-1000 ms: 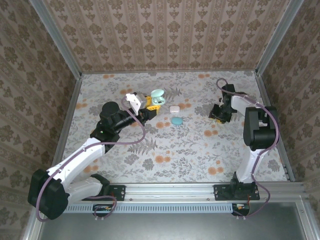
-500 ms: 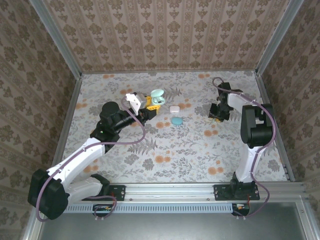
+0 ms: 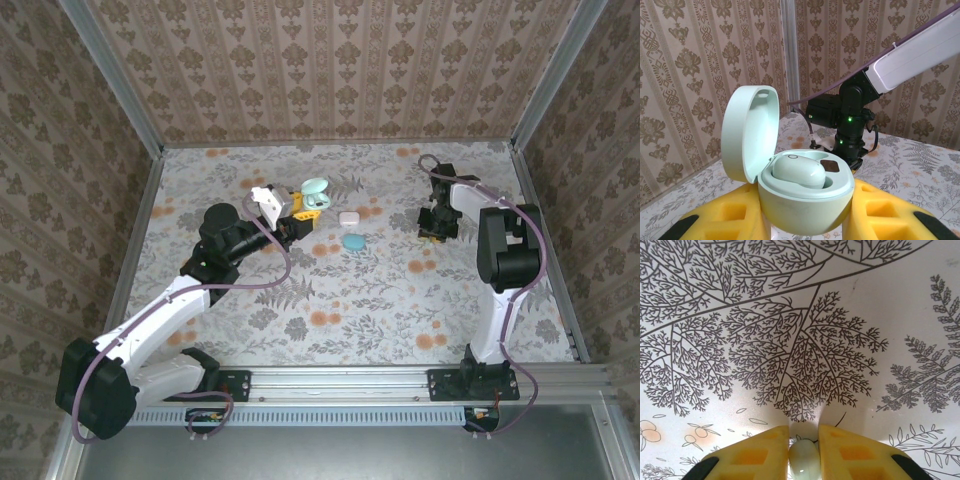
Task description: Insert wireless bluetooth earbuds into charging case
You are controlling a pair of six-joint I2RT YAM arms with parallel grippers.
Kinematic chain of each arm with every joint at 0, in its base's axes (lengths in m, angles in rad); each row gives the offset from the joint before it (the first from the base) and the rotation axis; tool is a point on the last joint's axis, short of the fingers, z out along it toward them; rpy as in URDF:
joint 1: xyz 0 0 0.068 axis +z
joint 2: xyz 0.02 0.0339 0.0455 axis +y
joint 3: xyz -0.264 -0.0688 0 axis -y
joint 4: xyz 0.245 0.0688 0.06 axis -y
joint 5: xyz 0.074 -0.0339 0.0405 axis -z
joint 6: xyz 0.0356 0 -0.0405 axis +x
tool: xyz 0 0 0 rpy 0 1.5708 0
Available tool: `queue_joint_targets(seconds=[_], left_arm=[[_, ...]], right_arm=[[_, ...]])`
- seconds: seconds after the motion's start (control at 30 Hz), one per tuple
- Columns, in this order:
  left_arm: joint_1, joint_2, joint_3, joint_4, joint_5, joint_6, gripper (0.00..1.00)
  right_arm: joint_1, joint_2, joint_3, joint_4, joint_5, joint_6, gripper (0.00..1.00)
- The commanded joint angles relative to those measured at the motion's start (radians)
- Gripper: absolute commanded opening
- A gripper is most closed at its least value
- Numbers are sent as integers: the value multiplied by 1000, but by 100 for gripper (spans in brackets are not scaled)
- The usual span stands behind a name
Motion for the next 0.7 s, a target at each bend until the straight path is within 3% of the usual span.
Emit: queue_joint_targets(seconds=[0.0, 0.2, 0.5, 0.67], left_arm=[[5, -16, 27, 14, 1, 4, 25], [5, -14, 29, 16, -1, 3, 25], [6, 0, 28, 34, 6, -4, 26], [6, 4, 26, 42, 15, -9, 26]], right_arm=[[11, 5, 18, -55, 28, -21, 22], [13, -123, -13, -46, -57, 5, 21], [21, -526, -158, 128, -409, 206, 20], [50, -685, -195, 206, -527, 323, 21]])
